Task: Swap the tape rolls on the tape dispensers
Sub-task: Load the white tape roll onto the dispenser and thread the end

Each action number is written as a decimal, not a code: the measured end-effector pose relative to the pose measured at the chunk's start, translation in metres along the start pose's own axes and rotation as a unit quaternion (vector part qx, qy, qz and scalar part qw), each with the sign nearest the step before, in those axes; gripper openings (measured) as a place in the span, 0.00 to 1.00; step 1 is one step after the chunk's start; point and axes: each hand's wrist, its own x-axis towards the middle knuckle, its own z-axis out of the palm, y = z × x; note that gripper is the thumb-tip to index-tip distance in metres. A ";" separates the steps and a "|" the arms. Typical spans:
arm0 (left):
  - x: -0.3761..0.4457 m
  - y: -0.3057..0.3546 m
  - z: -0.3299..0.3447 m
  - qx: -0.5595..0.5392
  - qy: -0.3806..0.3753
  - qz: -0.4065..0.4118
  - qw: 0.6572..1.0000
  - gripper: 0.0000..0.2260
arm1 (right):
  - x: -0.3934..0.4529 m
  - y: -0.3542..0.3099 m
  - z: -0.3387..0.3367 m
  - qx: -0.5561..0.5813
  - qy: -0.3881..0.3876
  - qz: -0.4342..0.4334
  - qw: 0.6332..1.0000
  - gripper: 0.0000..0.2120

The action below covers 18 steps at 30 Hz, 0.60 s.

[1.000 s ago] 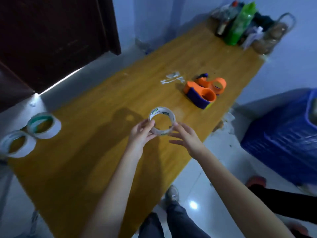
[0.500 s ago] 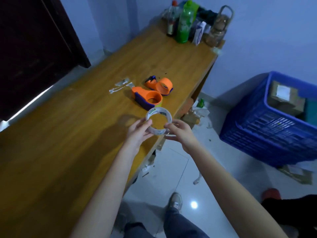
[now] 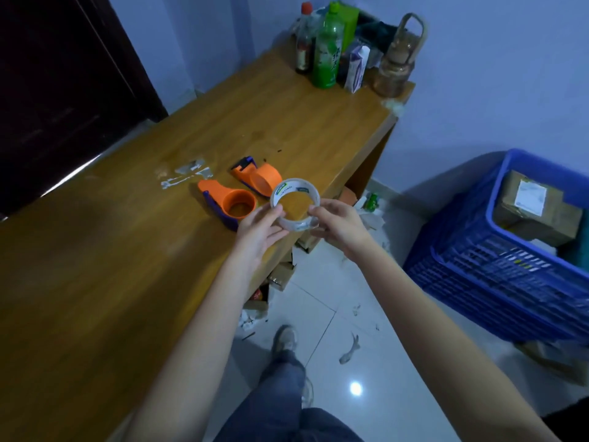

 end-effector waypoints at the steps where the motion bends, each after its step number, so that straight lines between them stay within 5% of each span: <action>1: 0.007 0.001 0.002 -0.002 0.003 -0.001 1.000 0.11 | 0.008 -0.003 -0.003 -0.003 -0.005 0.000 1.000 0.19; 5: 0.043 0.006 0.012 -0.006 0.017 0.003 1.000 0.08 | 0.047 -0.011 -0.013 -0.012 -0.020 0.010 1.000 0.20; 10: 0.085 0.019 0.024 -0.001 0.046 0.001 0.999 0.20 | 0.101 -0.027 -0.020 -0.028 -0.043 0.028 0.998 0.19; 18: 0.121 0.033 0.037 0.027 0.127 0.005 0.992 0.21 | 0.162 -0.040 -0.022 -0.032 -0.092 0.080 0.992 0.15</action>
